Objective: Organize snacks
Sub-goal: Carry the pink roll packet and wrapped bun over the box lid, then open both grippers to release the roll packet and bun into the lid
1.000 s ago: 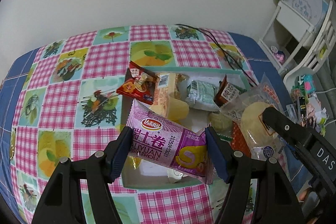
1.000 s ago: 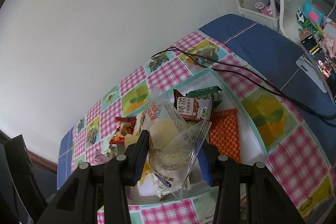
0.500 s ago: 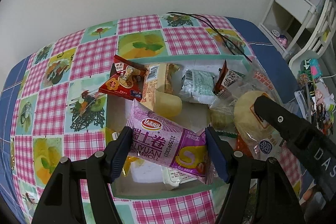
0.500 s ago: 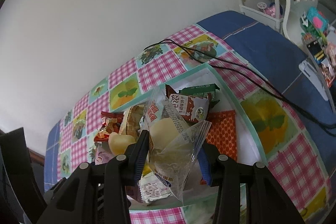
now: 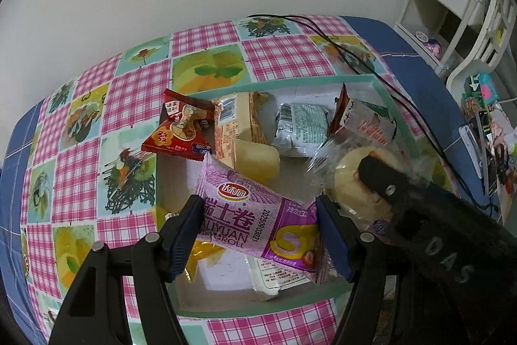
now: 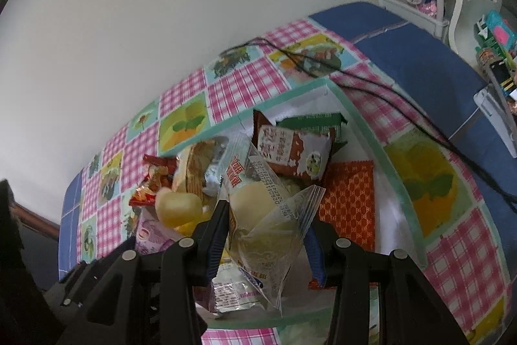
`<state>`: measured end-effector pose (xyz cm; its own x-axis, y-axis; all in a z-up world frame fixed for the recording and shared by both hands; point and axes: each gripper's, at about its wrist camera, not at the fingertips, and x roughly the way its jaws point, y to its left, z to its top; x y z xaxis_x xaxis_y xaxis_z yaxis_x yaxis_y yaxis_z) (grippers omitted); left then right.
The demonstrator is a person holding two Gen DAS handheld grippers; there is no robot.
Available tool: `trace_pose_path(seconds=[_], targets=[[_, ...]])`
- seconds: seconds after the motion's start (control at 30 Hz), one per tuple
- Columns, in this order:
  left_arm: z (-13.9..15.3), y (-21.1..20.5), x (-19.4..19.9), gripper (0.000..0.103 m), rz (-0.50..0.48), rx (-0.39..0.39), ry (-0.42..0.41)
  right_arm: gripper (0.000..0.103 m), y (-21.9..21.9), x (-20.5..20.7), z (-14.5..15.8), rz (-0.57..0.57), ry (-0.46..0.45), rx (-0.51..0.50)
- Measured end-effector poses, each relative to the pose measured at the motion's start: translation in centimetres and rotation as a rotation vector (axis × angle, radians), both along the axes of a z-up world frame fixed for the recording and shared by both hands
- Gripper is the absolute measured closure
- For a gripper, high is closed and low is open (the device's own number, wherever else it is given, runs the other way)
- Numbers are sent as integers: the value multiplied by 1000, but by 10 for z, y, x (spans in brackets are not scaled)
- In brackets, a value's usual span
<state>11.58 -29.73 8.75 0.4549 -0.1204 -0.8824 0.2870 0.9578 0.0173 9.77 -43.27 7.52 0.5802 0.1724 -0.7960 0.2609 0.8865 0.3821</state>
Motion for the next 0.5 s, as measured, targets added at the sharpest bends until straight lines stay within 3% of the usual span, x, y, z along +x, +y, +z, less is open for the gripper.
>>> trace_pose_path(seconds=[0.27, 0.5], targets=[[-8, -11, -3, 31, -54, 31, 27, 55, -3, 1, -14, -7, 32, 46], [-9, -10, -3, 29, -72, 33, 38, 52, -1, 2, -14, -10, 55, 19]])
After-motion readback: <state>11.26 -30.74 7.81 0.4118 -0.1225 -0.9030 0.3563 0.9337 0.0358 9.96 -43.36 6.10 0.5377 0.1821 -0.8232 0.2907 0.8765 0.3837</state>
